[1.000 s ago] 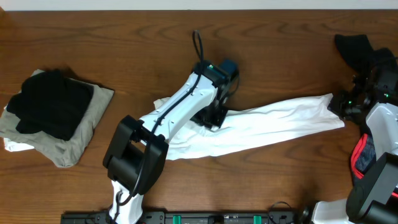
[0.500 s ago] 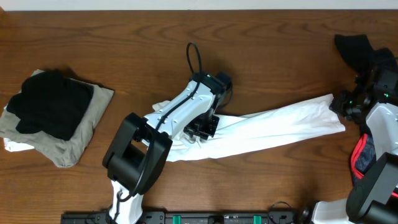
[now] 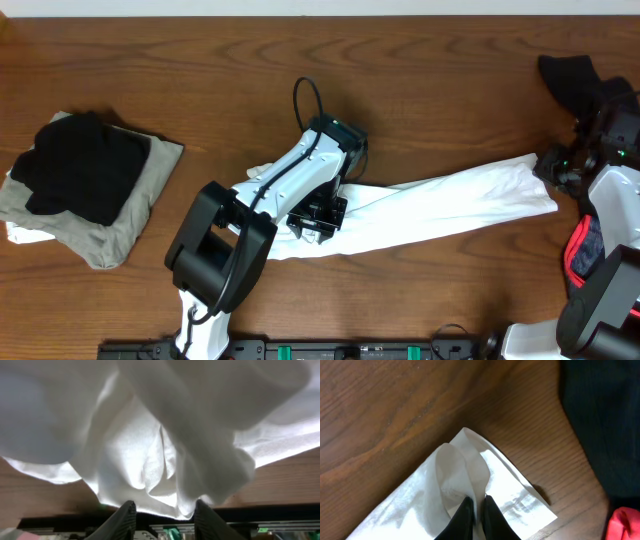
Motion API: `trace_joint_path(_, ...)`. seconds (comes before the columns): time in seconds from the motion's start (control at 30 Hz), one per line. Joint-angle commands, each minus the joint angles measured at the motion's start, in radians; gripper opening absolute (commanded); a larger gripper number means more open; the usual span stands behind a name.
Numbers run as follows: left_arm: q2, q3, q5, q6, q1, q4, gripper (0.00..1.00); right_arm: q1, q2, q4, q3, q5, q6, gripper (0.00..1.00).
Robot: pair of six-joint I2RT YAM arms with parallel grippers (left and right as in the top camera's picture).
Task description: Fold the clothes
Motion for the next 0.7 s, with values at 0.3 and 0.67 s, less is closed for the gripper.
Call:
trace_joint_path(0.3, -0.081, 0.014, -0.128, -0.025, 0.002, 0.158, 0.15, -0.008, 0.007, 0.002, 0.001, 0.016, 0.011, 0.20)
trace_joint_path(0.67, -0.110, 0.011, -0.204, -0.054, 0.000, 0.242, 0.80, -0.007, 0.007, -0.003, 0.001, 0.016, 0.011, 0.25)
